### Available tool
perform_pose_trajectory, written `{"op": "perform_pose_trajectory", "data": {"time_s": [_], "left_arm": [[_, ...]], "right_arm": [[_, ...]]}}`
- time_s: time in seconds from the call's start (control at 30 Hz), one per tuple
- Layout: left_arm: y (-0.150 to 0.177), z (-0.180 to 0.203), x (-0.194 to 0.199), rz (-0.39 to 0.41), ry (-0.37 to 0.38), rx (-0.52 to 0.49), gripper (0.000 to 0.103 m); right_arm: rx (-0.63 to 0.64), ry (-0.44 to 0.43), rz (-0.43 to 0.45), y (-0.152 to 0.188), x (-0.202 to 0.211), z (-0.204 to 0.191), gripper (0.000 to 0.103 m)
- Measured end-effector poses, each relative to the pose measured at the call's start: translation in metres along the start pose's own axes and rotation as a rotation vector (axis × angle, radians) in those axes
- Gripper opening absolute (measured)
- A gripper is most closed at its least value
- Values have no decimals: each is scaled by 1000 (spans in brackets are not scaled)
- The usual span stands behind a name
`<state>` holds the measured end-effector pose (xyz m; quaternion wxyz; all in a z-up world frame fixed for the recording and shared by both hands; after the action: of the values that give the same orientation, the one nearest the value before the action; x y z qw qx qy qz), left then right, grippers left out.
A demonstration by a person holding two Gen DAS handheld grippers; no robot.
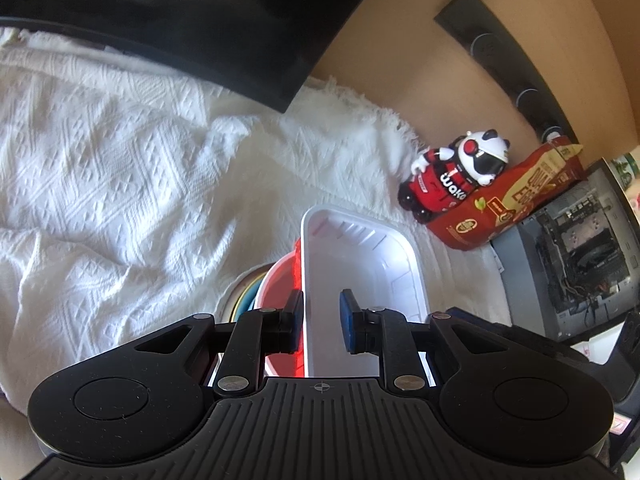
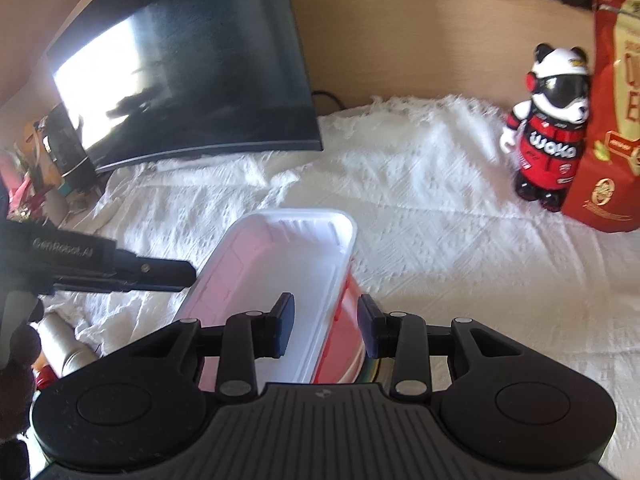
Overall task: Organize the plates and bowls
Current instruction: 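Open both tools and pull them back from the tray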
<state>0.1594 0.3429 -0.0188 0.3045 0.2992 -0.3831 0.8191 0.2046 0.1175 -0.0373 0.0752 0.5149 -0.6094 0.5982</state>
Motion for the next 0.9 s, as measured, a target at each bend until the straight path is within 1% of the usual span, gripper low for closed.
{"op": "perform_pose_trajectory", "data": {"time_s": [0.1, 0.2, 0.27, 0.33, 0.43, 0.47, 0.5, 0.57, 0.67, 0.7, 0.73, 0.8, 0.83, 0.9], "left_arm": [[3, 0, 6, 28, 6, -46, 21], [8, 4, 14, 62, 18, -116, 21], [15, 8, 23, 103, 10, -159, 21], [25, 12, 33, 142, 1, -166, 21], [48, 20, 50, 190, -5, -150, 17], [57, 25, 55, 197, -13, -159, 17], [68, 30, 61, 202, -25, -176, 16], [91, 44, 71, 204, -44, -229, 15], [126, 64, 81, 202, -58, -268, 15], [137, 71, 84, 208, -67, -276, 15], [148, 77, 87, 217, -94, -272, 15], [169, 88, 92, 213, -176, -255, 15], [181, 95, 94, 215, -223, -266, 15], [201, 106, 98, 221, -278, -300, 15]], "right_arm": [[-35, 30, 31, 3, 10, 0, 35], [-76, 68, 67, 10, 24, -2, 35], [-91, 97, 97, 15, 35, -4, 35], [-107, 127, 124, 22, 45, -7, 35], [-132, 138, 128, 36, 59, -12, 40], [-131, 132, 126, 42, 63, -14, 44], [-127, 128, 128, 48, 68, -16, 49], [-124, 124, 132, 61, 77, -20, 54], [-113, 91, 107, 82, 88, -23, 55], [-104, 79, 104, 90, 94, -24, 57], [-93, 71, 105, 98, 100, -24, 59], [-64, 61, 113, 113, 112, -25, 66], [-45, 63, 113, 121, 118, -26, 67], [-6, 58, 118, 137, 129, -27, 70]]}}
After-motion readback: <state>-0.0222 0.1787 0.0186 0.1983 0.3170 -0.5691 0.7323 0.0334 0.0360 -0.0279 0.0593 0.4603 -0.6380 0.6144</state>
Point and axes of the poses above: each gripper's, at about its wrist camera, not at the fingertips, and x roughly against the way its jaws point, z to its right, y to its underside, the point moved 2 cm from there along -x, roughly the way its jaws point, and after that the axes turned 3 degrees about -x, right-handed, at the moved point
